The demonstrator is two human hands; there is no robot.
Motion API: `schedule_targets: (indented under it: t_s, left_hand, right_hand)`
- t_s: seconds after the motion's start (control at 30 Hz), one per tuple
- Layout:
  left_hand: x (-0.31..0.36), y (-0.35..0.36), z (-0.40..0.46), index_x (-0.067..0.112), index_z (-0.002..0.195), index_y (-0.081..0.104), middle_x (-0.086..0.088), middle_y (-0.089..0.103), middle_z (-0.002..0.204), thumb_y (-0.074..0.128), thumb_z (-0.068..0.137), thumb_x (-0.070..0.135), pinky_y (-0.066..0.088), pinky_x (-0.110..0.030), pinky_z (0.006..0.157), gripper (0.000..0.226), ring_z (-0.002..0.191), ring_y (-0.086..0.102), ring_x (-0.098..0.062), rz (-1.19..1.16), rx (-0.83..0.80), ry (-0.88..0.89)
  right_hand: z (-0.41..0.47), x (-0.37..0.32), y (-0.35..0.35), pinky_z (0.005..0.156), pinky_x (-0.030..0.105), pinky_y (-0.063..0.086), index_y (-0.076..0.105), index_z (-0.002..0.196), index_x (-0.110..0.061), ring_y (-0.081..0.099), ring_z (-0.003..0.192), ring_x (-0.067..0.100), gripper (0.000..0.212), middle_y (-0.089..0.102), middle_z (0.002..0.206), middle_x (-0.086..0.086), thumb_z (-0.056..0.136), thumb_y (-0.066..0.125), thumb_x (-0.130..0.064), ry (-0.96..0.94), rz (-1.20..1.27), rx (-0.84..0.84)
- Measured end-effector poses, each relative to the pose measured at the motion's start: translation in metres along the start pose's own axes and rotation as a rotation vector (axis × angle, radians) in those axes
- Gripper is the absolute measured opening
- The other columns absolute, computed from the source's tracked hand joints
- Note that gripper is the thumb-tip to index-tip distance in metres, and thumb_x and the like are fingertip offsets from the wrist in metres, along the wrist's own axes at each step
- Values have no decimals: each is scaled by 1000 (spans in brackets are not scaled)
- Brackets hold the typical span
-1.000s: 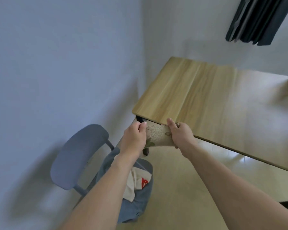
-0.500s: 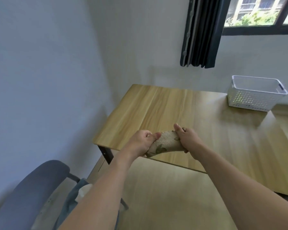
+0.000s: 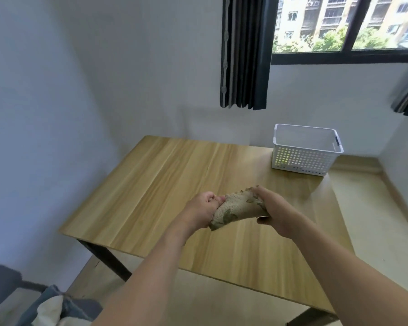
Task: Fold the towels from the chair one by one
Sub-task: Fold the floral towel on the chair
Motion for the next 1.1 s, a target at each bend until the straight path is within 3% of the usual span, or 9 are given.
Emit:
schedule_targets:
  t_s: [0.13,0.3,0.47,0.67,0.8,0.97,1.1]
  left_hand:
    - [57,79,40,11,84,53,-1,49,60,54,96,34,34,-21,43,26,47,42,-14,-36,-10,25]
    - [122,156,72,15,112,53,-2,56,73,53,96,30,42,-24,51,21,58,49,-16,-85,-36,-10]
    - [161,184,108,8,107,56,0,59,70,48,98,27,39,-18,45,22,52,51,-11,69,-2,-5]
    - [215,209,215,16,89,57,5,59,80,54,93,27,42,-27,62,12,69,53,-10,194,80,61]
    - [255,245,316,12,93,63,-2,64,87,58,90,24,48,-33,73,13,78,59,-17,165,162,51]
    - [274,293,454,12,89,67,-4,66,86,64,86,21,44,-27,65,10,78,60,-20,196,179,-43]
    - [257,344,533,9,82,64,-13,63,76,60,85,12,46,-26,56,6,63,57,-26,272,42,-215]
  right_hand:
    - [34,-13,-101,63,32,47,54,113,-13,52,82,20,24,55,104,10,89,49,-13,-89,45,43]
    - [79,-37,-196,68,34,47,44,103,-17,47,79,18,20,48,90,4,89,49,-4,-139,-94,50]
    - [121,-75,-245,66,32,40,45,79,-19,46,74,20,22,50,82,7,88,50,0,-211,-233,-40]
    - [208,-146,-299,65,28,40,52,91,-21,47,81,18,15,52,88,4,87,47,-7,-375,-476,16]
    - [297,-195,-354,66,27,42,53,102,-15,47,86,20,21,50,92,4,88,44,-2,-411,-555,-15]
    - [430,-209,-413,81,38,51,51,111,-14,52,98,26,31,53,107,9,86,39,0,-371,-750,-31]
    - [512,-180,-435,83,34,44,48,115,-7,51,103,29,32,55,116,14,84,39,-3,-351,-985,-78]
Point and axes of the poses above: each hand's wrist, its own z-axis towards the middle knuckle, its own y-axis out of the palm, x = y × z, the point moved 3 cm from there along z, towards the middle knuckle
